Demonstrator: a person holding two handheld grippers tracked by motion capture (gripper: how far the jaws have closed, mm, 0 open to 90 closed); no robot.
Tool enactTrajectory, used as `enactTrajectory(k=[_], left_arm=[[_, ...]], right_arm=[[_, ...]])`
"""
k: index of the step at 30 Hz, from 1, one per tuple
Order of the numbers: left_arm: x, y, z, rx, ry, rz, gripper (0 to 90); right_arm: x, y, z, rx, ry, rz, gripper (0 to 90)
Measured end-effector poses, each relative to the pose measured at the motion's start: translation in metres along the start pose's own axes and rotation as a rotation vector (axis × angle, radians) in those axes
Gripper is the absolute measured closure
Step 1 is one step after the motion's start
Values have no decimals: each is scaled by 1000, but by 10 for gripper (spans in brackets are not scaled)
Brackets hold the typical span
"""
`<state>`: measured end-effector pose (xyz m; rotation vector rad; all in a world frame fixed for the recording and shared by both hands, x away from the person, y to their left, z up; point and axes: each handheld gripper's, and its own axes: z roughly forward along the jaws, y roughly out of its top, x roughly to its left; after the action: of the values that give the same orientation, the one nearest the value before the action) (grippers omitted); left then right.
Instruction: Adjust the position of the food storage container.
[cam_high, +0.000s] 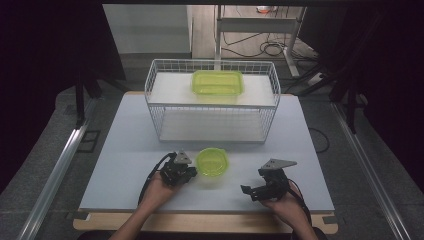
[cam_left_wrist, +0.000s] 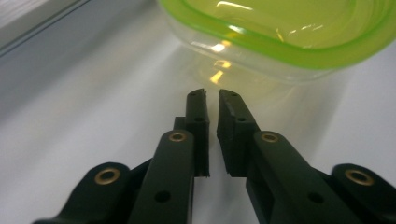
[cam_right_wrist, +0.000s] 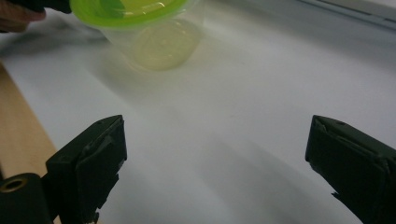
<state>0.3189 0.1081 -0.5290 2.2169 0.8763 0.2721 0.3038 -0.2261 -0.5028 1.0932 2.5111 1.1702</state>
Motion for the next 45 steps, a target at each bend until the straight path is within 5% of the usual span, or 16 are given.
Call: enactTrajectory(k=[2,6,10,15,20,26,33,45], left_arm=[[1,-3,-8,0,8,0,770],[3,-15,-30,-39,35,-17,485],[-1,-30,-49,-52,45,-75,269],[-20,-54,-69,-34,91,-45,110],[-24,-78,-78,-49,107,-45,110],[-18,-75,-79,-83,127,-65,111],[-20,-77,-77,-55,145,-44,104],[-20,-78,-77,-63,145,-48,97]], right_arm=[[-1,4,-2,1,33,22,87],[-6,12,-6,-24,106,80,185],[-13,21,-5,-53,168,135,240],[-19,37,2,-61,202,175,280],[-27,52,15,-59,247,227,336],[-29,69,32,-18,285,255,429],[-32,80,52,19,299,290,468],[-31,83,57,22,282,285,470]])
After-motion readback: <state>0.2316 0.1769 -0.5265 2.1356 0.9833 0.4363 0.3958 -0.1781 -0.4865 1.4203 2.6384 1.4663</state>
